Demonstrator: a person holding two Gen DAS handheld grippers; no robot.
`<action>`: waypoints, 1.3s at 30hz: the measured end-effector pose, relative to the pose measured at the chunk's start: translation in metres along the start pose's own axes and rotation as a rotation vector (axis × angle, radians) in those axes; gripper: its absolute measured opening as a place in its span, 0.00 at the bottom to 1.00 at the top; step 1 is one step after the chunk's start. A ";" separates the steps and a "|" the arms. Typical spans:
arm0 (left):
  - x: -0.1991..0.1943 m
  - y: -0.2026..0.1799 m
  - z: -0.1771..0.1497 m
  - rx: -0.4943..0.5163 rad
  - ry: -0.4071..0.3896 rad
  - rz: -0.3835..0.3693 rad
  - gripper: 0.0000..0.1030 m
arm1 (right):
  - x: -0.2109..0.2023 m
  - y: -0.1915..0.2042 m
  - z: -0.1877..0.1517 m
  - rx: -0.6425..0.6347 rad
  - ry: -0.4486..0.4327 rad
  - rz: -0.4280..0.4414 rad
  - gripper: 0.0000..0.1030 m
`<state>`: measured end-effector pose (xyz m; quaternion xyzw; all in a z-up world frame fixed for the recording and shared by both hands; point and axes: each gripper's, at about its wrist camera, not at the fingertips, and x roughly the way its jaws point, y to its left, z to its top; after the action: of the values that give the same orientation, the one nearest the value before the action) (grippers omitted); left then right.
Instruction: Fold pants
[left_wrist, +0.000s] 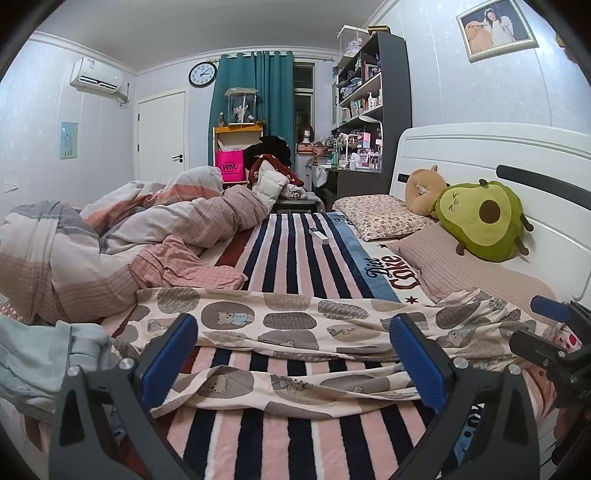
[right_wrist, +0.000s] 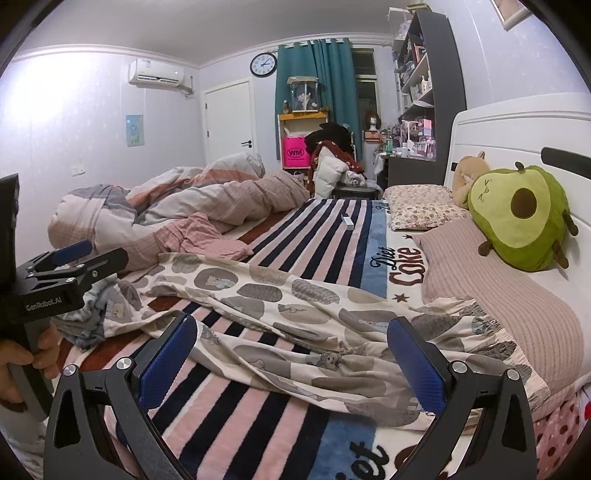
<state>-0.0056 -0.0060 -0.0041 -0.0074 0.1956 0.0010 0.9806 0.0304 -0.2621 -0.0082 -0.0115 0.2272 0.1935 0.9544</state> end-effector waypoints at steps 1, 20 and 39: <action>0.000 0.000 0.000 0.000 -0.001 0.000 0.99 | 0.000 0.000 0.000 -0.001 0.000 0.000 1.00; -0.005 0.003 0.000 0.002 -0.009 -0.001 0.99 | -0.004 0.004 0.005 0.005 -0.011 -0.005 1.00; -0.005 0.002 0.000 0.002 -0.008 -0.002 0.99 | -0.007 0.005 0.000 -0.016 -0.036 -0.067 1.00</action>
<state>-0.0106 -0.0038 -0.0021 -0.0066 0.1915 0.0001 0.9815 0.0230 -0.2595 -0.0046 -0.0235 0.2082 0.1632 0.9641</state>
